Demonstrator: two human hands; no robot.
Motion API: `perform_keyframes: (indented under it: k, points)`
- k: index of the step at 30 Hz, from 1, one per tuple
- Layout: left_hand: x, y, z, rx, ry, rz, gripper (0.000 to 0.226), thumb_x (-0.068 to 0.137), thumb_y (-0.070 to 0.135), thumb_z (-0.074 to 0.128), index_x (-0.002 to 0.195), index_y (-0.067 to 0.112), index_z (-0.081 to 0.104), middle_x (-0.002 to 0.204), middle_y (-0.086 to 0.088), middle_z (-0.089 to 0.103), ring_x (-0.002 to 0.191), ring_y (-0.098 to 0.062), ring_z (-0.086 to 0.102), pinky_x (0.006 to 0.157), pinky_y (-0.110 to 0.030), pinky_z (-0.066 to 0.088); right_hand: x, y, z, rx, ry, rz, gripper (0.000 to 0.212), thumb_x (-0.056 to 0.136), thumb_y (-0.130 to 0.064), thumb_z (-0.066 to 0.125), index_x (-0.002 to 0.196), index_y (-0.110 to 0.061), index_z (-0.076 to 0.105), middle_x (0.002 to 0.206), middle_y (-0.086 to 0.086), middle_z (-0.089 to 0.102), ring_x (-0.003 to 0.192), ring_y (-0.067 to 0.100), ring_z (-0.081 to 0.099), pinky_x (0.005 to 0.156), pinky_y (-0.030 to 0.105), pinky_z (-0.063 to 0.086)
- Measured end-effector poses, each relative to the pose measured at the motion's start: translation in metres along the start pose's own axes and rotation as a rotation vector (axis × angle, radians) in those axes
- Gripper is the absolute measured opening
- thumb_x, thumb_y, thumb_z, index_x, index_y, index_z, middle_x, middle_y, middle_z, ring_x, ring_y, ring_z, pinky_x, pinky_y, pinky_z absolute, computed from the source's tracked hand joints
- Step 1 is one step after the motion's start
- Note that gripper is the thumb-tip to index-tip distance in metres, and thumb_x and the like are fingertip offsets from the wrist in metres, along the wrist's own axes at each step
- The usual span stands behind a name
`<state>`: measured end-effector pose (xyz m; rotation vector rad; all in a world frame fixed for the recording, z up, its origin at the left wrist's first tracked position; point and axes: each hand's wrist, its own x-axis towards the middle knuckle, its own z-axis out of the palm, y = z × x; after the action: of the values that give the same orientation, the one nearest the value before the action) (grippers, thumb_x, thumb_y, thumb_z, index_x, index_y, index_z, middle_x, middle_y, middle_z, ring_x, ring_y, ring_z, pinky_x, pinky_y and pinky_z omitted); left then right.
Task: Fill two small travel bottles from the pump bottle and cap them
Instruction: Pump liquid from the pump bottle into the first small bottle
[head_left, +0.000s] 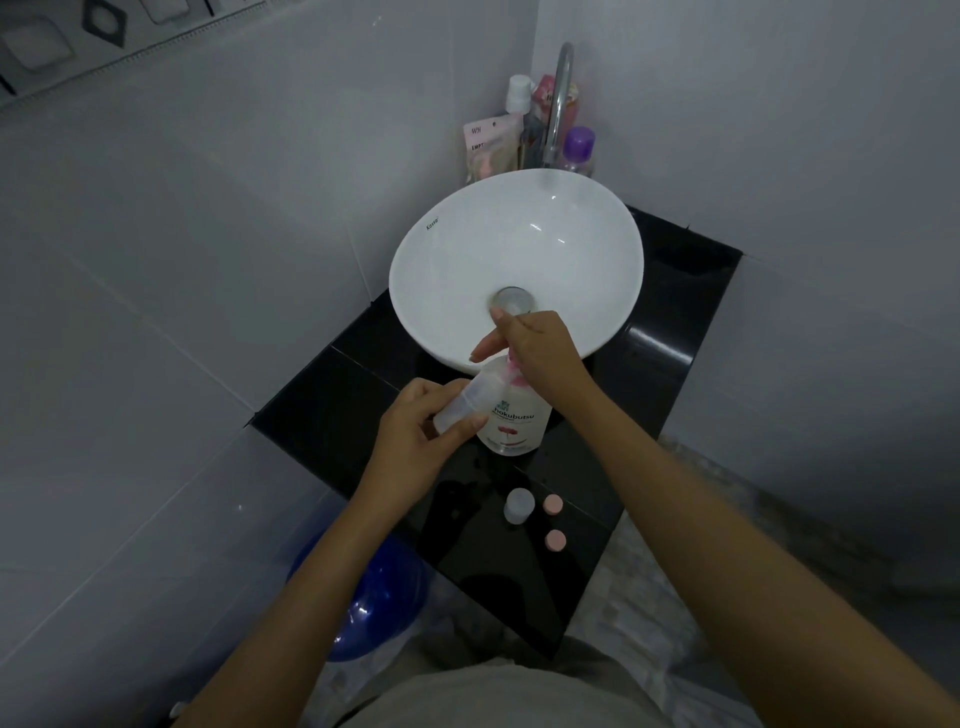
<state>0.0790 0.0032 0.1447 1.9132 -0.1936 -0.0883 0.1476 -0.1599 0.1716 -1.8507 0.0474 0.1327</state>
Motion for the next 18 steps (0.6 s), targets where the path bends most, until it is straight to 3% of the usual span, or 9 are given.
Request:
perform_keyframes:
  k: [2,4,6,9,13,15,18]
  points:
    - [-0.001,-0.001,0.001,0.003,-0.007,-0.005,0.034,0.079,0.035,0.066,0.109,0.048,0.056,0.091,0.005,0.051,0.08,0.003,0.051,0.07,-0.007,0.044,-0.002,0.002,0.002,-0.007,0.006,0.0,0.049,0.099,-0.025,0.043,0.075,0.005,0.073,0.049,-0.011,0.066,0.05,-0.008,0.056,0.051,0.009,0.042]
    - [-0.002,-0.001,0.0,-0.01,-0.005,0.004,0.036,0.081,0.032,0.067,0.107,0.053,0.055,0.089,0.005,0.051,0.079,0.003,0.052,0.07,-0.007,0.044,0.0,-0.002,0.002,0.005,0.0,0.021,0.049,0.099,-0.026,0.044,0.076,0.005,0.073,0.069,0.009,0.074,0.061,0.003,0.064,0.058,0.017,0.048]
    - [-0.002,0.001,-0.001,-0.046,0.003,0.009,0.036,0.081,0.031,0.067,0.109,0.05,0.057,0.088,0.006,0.052,0.079,0.003,0.053,0.07,-0.007,0.045,0.004,-0.009,-0.002,0.043,-0.02,0.014,0.047,0.097,-0.028,0.046,0.075,0.005,0.072,0.075,0.019,0.073,0.062,0.011,0.068,0.056,0.017,0.051]
    - [0.001,0.004,-0.001,-0.047,0.017,0.018,0.038,0.081,0.029,0.068,0.118,0.034,0.061,0.09,0.002,0.053,0.078,0.003,0.053,0.068,-0.007,0.044,0.009,-0.017,-0.006,0.032,-0.038,-0.04,0.044,0.096,-0.028,0.05,0.074,0.003,0.072,0.071,0.017,0.072,0.056,0.008,0.068,0.056,0.013,0.051]
    - [0.003,0.006,0.0,-0.058,0.006,0.007,0.037,0.082,0.025,0.067,0.117,0.033,0.059,0.092,0.0,0.053,0.079,0.004,0.053,0.069,-0.007,0.044,0.006,-0.009,-0.001,0.003,0.006,0.017,0.046,0.096,-0.031,0.048,0.072,-0.002,0.073,0.065,0.002,0.073,0.064,0.007,0.068,0.058,0.024,0.054]
    - [0.002,0.004,0.0,-0.061,-0.004,-0.006,0.036,0.082,0.024,0.067,0.116,0.034,0.059,0.092,-0.001,0.053,0.078,0.005,0.052,0.069,-0.006,0.044,0.004,-0.003,0.001,-0.016,0.022,0.027,0.046,0.096,-0.033,0.047,0.07,-0.007,0.074,0.052,-0.013,0.068,0.054,-0.005,0.061,0.046,0.016,0.046]
    - [0.0,0.003,-0.001,-0.045,-0.022,-0.016,0.035,0.083,0.023,0.067,0.11,0.042,0.057,0.093,-0.002,0.053,0.079,0.007,0.052,0.07,-0.005,0.043,0.0,0.005,0.004,-0.025,0.048,-0.019,0.044,0.097,-0.027,0.046,0.071,-0.006,0.075,0.036,-0.022,0.054,0.043,-0.009,0.052,0.045,0.002,0.035]
